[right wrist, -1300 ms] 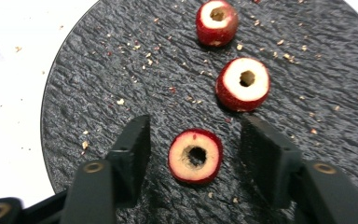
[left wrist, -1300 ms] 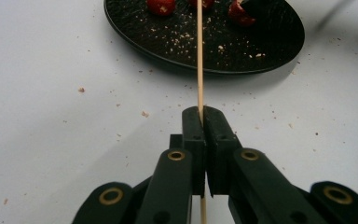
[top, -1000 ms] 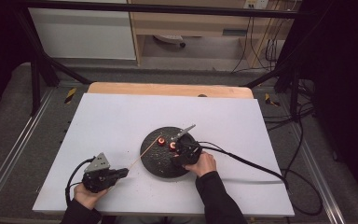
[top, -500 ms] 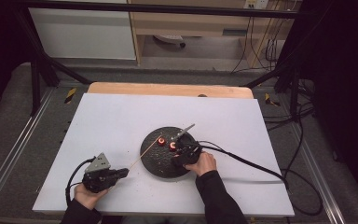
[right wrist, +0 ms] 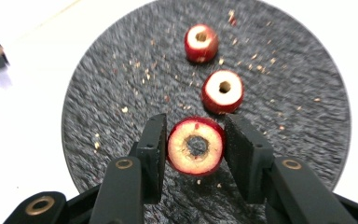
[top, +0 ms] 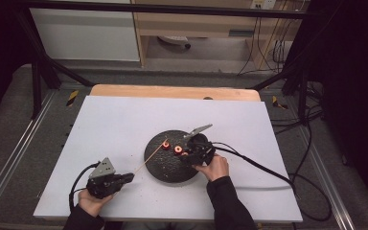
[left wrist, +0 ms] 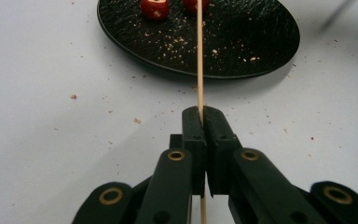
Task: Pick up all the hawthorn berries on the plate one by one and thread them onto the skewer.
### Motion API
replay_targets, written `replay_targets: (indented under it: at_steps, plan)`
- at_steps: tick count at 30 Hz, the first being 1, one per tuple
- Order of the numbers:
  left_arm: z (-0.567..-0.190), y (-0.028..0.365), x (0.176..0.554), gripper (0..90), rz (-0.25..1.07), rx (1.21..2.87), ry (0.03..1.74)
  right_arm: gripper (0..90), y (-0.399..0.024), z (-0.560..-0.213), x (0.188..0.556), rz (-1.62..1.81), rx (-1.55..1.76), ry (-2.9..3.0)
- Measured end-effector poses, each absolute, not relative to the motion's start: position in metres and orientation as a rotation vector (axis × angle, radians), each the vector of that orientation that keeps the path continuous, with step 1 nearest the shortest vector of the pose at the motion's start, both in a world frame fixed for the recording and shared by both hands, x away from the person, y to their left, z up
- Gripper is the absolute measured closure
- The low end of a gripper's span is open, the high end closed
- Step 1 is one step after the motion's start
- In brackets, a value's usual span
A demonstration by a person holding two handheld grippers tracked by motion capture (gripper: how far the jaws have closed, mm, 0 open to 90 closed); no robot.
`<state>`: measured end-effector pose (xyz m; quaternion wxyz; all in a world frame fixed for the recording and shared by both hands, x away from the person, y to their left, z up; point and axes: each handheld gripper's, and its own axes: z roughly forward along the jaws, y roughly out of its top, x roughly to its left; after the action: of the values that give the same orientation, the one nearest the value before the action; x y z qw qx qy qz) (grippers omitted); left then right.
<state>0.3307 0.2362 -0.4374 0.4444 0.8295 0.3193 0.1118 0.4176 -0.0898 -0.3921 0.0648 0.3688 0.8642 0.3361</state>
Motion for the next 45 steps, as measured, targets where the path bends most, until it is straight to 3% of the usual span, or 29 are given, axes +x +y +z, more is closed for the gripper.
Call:
replay_targets:
  at_steps: [20,45]
  plan:
    - [-0.441,0.221,0.328,87.4,0.257,2.053,0.770,61.0,-0.132,-0.394,0.398,1.615,1.296,2.159]
    - [-0.443,0.205,0.321,87.4,0.255,1.984,0.786,61.0,-0.113,-0.407,0.401,2.014,1.379,1.617]
